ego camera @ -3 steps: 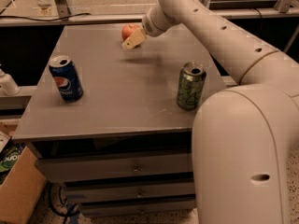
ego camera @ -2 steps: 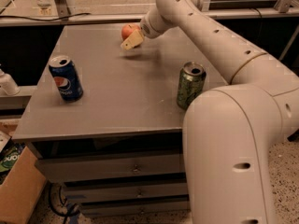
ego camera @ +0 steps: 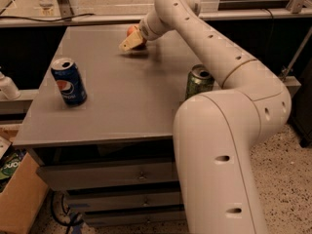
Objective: Move apple near pepsi can
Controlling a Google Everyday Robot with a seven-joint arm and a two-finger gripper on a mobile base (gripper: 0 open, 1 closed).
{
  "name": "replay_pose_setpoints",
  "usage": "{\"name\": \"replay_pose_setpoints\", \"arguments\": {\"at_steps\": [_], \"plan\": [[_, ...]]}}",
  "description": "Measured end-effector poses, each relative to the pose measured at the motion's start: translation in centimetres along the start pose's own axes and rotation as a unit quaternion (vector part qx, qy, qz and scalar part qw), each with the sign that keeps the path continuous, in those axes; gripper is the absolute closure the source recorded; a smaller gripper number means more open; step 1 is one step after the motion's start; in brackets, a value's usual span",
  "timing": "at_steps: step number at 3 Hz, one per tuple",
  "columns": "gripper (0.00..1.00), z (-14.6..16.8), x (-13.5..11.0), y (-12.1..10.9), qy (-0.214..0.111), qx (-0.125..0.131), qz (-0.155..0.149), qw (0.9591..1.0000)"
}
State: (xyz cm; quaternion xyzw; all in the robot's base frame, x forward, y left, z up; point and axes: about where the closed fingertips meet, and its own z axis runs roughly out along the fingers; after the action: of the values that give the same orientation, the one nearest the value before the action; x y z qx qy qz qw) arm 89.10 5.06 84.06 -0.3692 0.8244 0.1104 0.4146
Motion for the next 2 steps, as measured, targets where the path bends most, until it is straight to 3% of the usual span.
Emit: {"name": "replay_pose_setpoints", "arguments": {"at_steps": [2], "plan": [[0.42,0.04,-1.07,-0.34,-0.010,0.003,0.003,0.9999]]}}
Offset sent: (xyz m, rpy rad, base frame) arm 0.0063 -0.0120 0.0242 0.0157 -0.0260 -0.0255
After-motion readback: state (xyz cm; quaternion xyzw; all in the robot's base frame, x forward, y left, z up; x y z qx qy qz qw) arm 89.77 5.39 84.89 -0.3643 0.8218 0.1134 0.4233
